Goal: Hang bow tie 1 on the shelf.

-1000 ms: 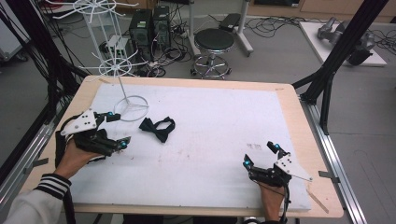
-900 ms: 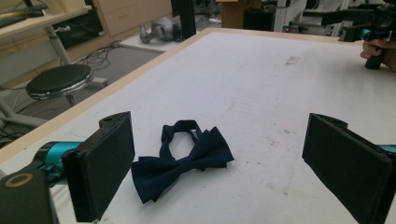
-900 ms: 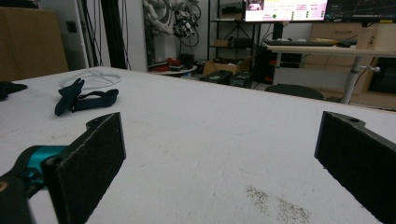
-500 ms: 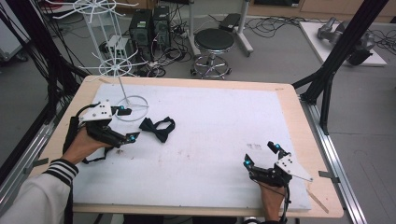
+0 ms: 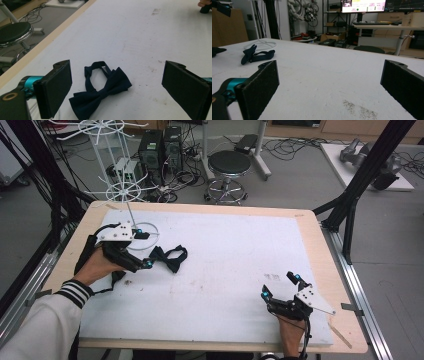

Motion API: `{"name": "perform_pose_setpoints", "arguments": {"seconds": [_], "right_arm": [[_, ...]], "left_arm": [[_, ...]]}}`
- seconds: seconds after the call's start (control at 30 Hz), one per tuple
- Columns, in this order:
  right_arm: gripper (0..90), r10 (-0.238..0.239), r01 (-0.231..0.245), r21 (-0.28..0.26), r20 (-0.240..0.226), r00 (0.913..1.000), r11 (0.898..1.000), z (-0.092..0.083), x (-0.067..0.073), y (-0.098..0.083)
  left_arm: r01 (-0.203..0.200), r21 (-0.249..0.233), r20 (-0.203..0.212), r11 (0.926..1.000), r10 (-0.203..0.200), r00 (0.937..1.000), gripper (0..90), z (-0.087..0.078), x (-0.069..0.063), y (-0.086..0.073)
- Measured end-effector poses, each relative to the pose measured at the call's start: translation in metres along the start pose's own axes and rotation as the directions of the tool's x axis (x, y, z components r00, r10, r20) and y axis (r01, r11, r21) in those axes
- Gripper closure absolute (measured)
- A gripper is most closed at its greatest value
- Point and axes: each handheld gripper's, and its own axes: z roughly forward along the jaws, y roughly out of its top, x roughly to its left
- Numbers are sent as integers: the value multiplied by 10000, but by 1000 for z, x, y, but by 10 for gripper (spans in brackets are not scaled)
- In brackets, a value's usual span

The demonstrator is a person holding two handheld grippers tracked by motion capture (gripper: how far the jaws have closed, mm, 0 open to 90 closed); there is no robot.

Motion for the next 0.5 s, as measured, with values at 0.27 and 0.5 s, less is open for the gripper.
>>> {"name": "perform_pose_setpoints", "arguments": {"seconds": [0.27, 0.5], "right_arm": [[11, 91, -91, -21, -50, 9999, 10000, 0, -1, 0], [11, 154, -154, -2, -60, 9999, 9999, 0, -1, 0]], "left_arm": [[-192, 603, 317, 9980, 173, 9993, 98, 19, 8, 6], [-343, 1049, 547, 9939, 287, 9981, 98, 31, 14, 10]]}}
